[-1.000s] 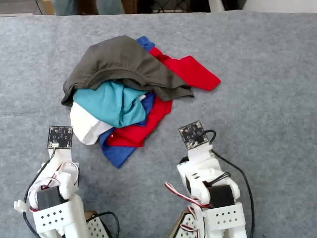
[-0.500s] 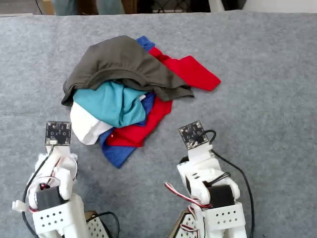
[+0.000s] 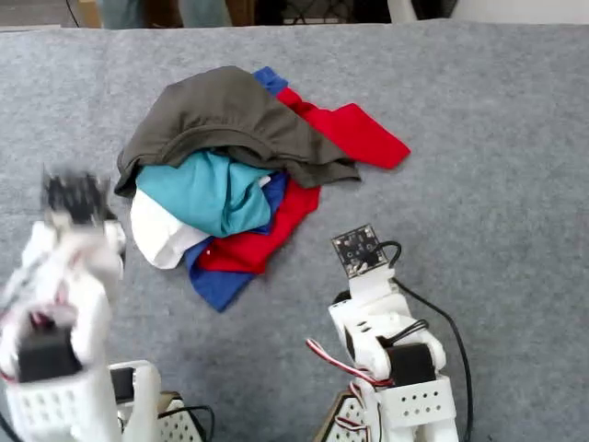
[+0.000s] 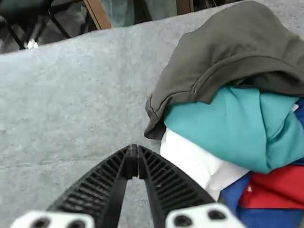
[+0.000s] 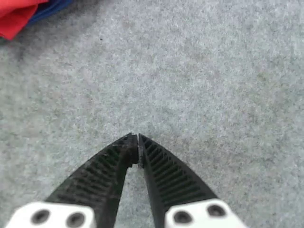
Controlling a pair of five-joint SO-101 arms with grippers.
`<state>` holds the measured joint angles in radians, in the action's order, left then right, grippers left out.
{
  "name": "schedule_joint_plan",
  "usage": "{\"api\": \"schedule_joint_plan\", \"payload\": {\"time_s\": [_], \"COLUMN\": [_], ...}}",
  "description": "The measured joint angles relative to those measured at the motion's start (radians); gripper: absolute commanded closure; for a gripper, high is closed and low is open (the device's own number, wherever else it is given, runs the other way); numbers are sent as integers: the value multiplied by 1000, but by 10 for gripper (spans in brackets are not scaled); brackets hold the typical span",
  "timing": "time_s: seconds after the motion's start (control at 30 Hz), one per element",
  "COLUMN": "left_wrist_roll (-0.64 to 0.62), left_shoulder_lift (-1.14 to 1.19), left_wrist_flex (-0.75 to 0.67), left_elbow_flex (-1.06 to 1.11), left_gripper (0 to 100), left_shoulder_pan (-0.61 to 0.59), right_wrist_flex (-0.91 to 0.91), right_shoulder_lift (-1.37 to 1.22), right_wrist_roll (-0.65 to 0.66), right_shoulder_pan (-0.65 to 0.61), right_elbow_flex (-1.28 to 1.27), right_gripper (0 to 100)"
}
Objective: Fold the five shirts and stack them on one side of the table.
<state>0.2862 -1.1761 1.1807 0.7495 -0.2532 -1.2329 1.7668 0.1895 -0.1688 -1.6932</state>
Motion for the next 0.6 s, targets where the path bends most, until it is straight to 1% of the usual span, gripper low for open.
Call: {"api": "schedule_joint_plan", "payload": {"time_s": [0.07, 0.17, 0.3, 0.4, 0.47, 0.5, 0.6], "left_wrist_roll": [-43, -123, -252, -371, -423, -440, -462], "left_shoulder_lift": [192, 494, 884, 1155, 1320, 1393, 1585], "left_wrist_flex": [54, 118, 160, 164, 164, 164, 164], "left_elbow_flex": [-186, -460, -761, -954, -1069, -1122, -1260], "left_gripper": [807, 762, 726, 727, 743, 770, 887], "left_shoulder_pan": [2, 2, 3, 3, 14, 21, 40], "right_wrist_flex": [0, 0, 0, 0, 0, 0, 0], "right_shoulder_lift": [0, 0, 0, 0, 0, 0, 0], "right_wrist_roll": [0, 0, 0, 0, 0, 0, 0], "right_shoulder_pan": [0, 0, 0, 0, 0, 0, 0], "right_elbow_flex": [0, 0, 0, 0, 0, 0, 0], "right_gripper": [984, 984, 984, 984, 984, 984, 984]}}
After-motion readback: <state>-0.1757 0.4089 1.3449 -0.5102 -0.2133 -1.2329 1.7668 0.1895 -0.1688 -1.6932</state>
